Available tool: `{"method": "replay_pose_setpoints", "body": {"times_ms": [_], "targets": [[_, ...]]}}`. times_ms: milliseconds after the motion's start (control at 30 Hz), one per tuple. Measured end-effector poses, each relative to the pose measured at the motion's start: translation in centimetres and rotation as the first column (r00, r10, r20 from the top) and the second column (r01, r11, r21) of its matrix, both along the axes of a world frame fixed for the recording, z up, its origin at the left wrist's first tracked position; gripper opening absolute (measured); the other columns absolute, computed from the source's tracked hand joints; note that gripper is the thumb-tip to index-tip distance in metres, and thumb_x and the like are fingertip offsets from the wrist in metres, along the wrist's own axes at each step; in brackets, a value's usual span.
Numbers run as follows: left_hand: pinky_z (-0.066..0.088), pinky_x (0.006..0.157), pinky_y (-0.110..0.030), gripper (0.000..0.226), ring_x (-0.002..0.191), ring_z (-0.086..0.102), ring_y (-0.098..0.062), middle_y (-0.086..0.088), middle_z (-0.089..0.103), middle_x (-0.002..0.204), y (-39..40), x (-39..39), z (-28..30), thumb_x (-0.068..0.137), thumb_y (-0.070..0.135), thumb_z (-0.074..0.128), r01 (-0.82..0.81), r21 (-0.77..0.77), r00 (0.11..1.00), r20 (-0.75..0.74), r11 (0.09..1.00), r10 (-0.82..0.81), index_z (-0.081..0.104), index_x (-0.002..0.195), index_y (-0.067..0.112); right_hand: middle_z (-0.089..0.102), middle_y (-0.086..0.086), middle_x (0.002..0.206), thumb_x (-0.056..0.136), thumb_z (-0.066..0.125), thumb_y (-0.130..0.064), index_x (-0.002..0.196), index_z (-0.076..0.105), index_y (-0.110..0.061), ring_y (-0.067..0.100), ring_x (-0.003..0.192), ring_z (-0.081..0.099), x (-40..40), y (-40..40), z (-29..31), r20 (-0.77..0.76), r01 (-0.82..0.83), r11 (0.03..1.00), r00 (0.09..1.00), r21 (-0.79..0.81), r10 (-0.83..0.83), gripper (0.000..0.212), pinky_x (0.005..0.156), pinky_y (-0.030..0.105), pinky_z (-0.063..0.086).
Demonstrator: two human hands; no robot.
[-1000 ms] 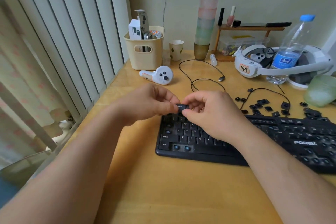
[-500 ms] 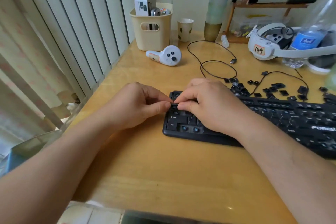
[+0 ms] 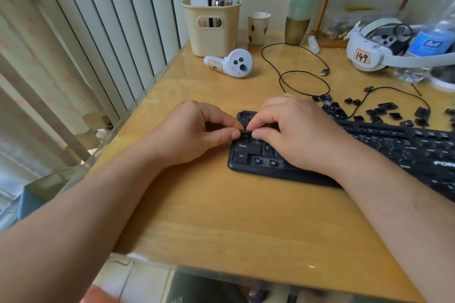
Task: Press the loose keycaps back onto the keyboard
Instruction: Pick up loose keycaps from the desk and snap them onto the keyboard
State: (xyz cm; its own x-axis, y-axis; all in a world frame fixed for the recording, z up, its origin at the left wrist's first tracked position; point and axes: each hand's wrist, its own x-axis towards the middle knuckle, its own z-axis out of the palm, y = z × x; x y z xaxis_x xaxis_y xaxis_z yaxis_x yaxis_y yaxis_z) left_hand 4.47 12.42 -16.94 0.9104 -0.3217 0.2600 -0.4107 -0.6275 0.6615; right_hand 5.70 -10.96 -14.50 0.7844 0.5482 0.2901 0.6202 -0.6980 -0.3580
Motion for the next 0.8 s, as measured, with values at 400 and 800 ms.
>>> {"method": "replay_pose_setpoints", "body": {"times_ms": [400,800], "targets": [[0.047,0.082,-0.012,0.018,0.094,0.068,-0.002,0.015,0.074,0.098,-0.06,0.22,-0.79,0.091,0.026,0.080,0.018,0.110,0.969,0.241,0.994,-0.044,0.081,0.108,0.029,0.065,-0.020,0.096,0.093,0.074,-0.030,0.102,0.077,-0.038,0.013,0.101,0.052,-0.17,-0.19,-0.29,0.069,-0.027,1.000,0.997,-0.011,0.028,0.012,0.095,0.047,0.047],[0.039,0.074,-0.005,0.016,0.083,0.060,0.002,0.016,0.067,0.093,-0.50,0.26,-0.87,0.094,0.021,0.077,-0.017,0.146,0.954,0.300,0.989,-0.028,0.079,0.109,0.025,0.067,-0.013,0.092,0.094,0.071,-0.031,0.100,0.078,-0.033,0.017,0.097,0.054,-0.11,0.07,-0.44,0.107,0.025,1.000,0.994,-0.002,-0.024,0.010,0.088,0.042,0.049]]}}
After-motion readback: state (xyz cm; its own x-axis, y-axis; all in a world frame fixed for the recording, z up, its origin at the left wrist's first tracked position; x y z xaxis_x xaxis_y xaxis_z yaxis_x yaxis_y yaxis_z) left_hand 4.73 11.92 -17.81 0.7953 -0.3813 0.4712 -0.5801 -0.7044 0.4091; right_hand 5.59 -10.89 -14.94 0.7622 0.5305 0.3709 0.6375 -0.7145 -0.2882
